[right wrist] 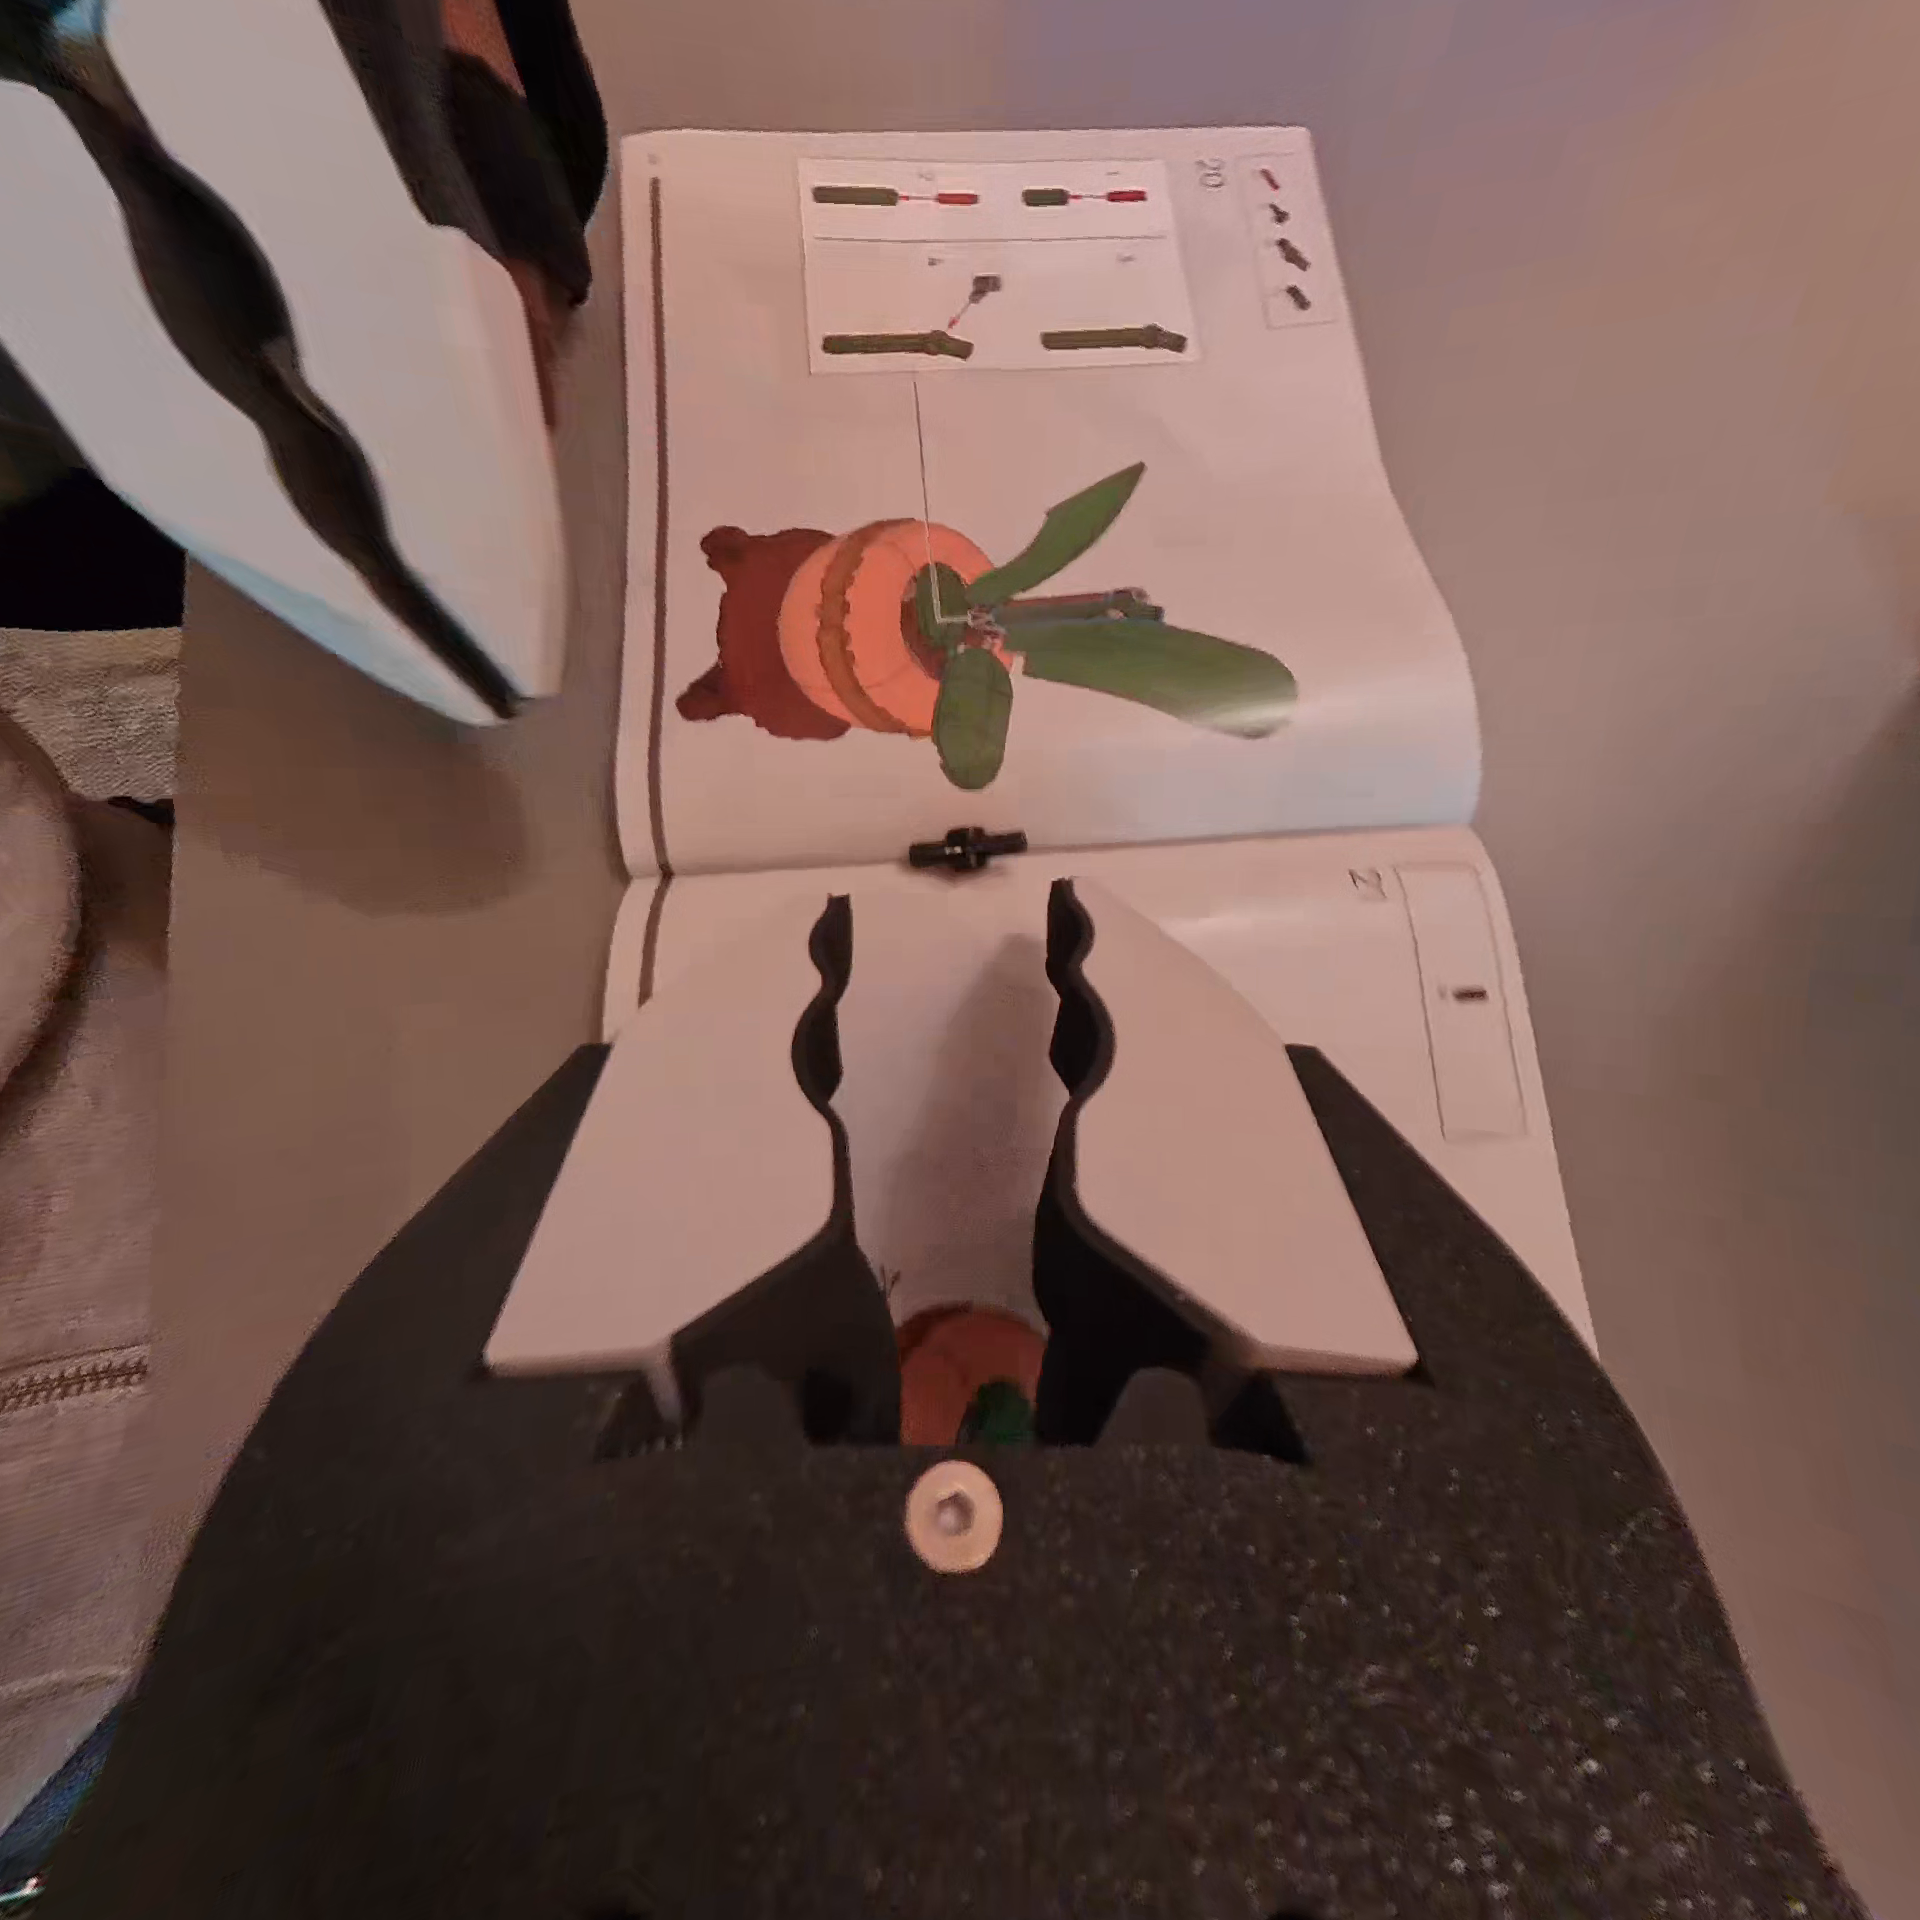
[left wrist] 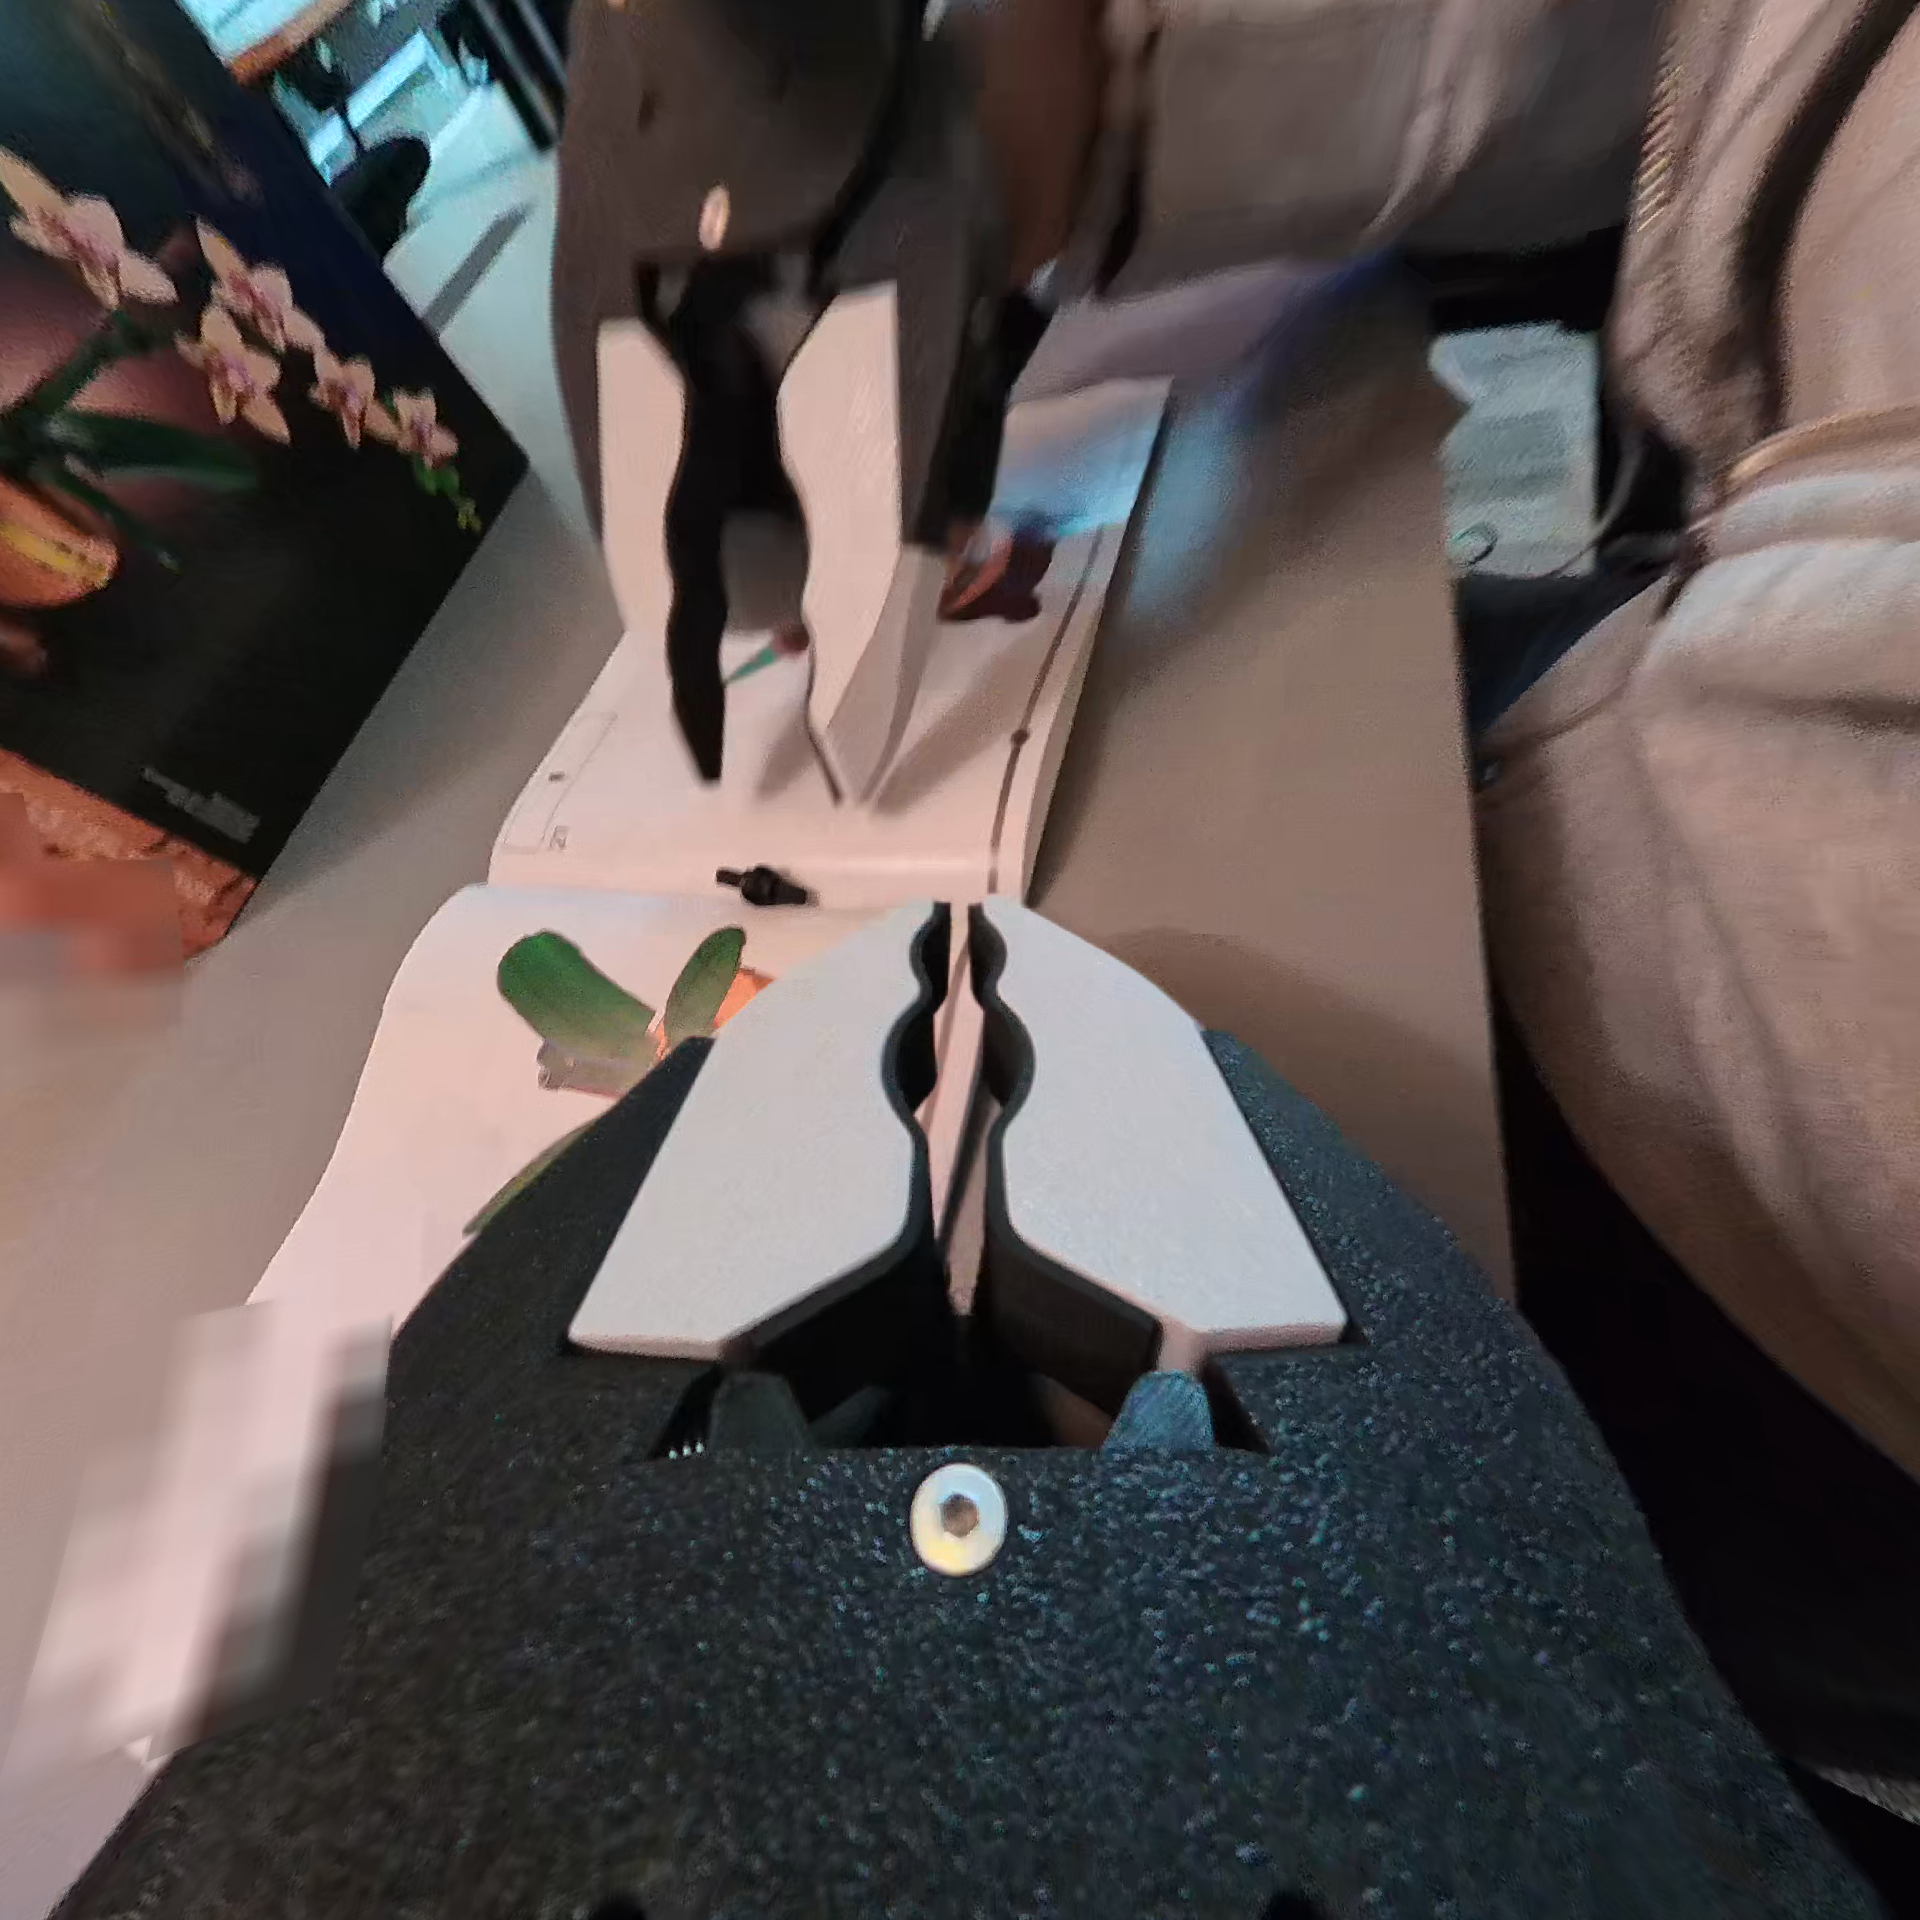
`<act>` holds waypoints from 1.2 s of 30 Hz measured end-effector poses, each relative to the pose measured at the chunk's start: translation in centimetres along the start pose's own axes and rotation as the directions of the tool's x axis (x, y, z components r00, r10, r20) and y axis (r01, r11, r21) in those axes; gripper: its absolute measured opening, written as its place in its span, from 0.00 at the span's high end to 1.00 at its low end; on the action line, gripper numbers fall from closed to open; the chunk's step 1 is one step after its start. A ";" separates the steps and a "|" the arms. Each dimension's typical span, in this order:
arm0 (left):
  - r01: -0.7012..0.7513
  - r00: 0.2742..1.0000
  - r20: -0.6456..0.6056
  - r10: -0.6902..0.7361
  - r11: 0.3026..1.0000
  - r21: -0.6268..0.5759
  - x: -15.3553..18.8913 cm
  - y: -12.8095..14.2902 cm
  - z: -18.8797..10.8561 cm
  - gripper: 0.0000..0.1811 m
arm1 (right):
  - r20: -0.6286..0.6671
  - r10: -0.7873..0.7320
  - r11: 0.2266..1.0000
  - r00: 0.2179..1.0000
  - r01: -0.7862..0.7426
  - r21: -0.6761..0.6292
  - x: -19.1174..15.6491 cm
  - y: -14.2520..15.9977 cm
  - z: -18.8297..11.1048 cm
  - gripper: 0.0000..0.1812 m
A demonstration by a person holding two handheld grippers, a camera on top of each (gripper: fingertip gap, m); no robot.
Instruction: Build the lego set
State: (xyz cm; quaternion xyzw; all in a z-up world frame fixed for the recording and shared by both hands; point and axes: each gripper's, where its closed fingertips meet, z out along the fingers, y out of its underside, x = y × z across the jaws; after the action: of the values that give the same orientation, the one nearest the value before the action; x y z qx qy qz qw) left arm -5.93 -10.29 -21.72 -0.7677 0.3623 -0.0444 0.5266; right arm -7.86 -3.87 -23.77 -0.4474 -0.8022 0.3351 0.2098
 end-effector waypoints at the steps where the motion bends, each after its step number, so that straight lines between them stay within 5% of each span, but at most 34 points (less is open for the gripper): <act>1: 0.003 1.000 -0.010 -0.002 0.999 0.037 0.2 -0.5 -0.3 0.99 | 0.017 -0.009 1.000 1.000 0.009 -0.007 0.0 -0.2 0.4 0.79; 12: 0.005 1.000 -0.015 -0.003 0.989 0.151 0.3 -1.5 -1.6 0.99 | 0.007 -0.096 0.993 0.995 0.097 -0.073 1.0 -0.5 2.1 0.88; 18: 0.016 1.000 -0.016 -0.013 0.980 0.201 0.3 -2.1 -2.1 0.98 | -0.316 -0.083 0.991 0.945 0.043 -0.130 10.3 -2.7 -0.1 0.87; 21: 0.007 1.000 0.001 -0.007 0.980 0.196 0.1 -2.1 -2.0 0.98 | -0.390 -0.004 0.967 0.921 -0.095 -0.235 14.7 -0.8 0.8 0.88; 25: -0.001 1.000 0.020 -0.003 0.980 0.201 -0.1 -2.3 -1.8 0.98 | -0.400 0.028 0.944 0.916 -0.157 -0.292 16.4 0.8 1.9 0.87; 31: -0.010 0.994 0.110 -0.011 0.982 0.190 -1.4 -2.5 -1.3 0.97 | -0.469 -0.013 0.962 0.883 -0.116 -0.247 15.5 -0.5 -1.3 0.74; 36: 0.000 0.973 0.225 -0.041 0.984 0.180 -3.0 -4.0 0.4 0.96 | -0.269 -0.130 0.991 0.954 0.123 -0.044 4.6 -1.3 -7.3 0.75</act>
State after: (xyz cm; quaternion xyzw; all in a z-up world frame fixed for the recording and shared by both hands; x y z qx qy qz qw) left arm -5.98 -7.45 -17.60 -0.7210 0.2862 0.0062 0.6311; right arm -6.29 2.16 -17.61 -0.4395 -0.7974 0.2457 0.3325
